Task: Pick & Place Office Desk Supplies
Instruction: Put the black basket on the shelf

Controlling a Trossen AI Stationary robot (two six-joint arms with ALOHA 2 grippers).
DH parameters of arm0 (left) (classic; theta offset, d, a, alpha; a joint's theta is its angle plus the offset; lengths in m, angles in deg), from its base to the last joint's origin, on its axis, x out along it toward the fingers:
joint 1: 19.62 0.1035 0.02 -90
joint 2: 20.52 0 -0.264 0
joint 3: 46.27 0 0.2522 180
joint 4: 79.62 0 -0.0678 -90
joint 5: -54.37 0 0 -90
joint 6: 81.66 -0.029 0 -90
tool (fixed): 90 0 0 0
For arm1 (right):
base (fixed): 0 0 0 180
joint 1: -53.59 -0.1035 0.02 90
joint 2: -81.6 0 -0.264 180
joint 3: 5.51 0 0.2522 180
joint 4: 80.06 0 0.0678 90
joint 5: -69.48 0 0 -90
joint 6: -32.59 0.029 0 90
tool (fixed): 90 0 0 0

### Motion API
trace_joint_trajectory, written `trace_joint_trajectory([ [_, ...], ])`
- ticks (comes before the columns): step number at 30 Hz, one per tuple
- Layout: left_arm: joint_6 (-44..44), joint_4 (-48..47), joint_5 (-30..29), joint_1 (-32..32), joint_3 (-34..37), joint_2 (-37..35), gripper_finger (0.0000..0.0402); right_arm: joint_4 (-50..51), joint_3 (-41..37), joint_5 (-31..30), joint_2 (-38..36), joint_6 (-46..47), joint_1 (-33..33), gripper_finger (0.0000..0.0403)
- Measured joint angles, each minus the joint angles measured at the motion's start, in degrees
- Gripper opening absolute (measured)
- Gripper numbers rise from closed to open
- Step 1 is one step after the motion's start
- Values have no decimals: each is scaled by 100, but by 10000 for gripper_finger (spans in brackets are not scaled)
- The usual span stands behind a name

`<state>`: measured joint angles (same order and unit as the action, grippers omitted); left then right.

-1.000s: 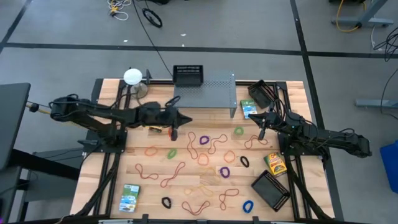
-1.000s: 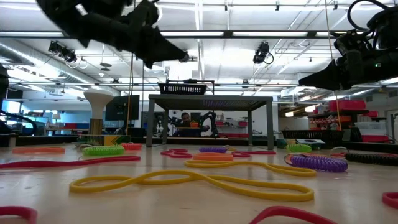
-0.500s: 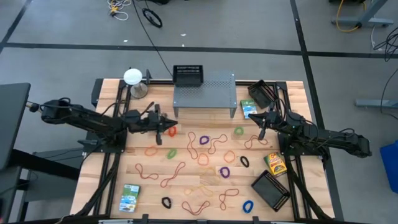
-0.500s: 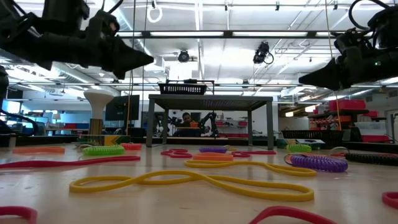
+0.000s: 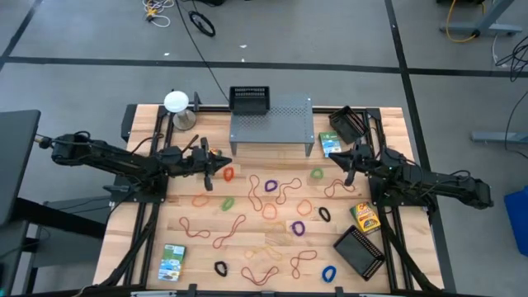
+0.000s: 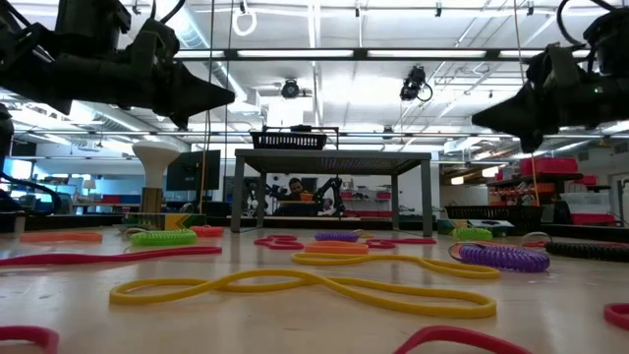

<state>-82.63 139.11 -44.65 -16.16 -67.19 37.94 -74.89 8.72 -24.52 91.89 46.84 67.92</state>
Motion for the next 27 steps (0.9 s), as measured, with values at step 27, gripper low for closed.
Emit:
trace_joint_trajectory([
  [27, 138, -194, 3, -3, -2, 9, 11, 5653, 5190, -1512, 6232, 5805, -5066, 7],
])
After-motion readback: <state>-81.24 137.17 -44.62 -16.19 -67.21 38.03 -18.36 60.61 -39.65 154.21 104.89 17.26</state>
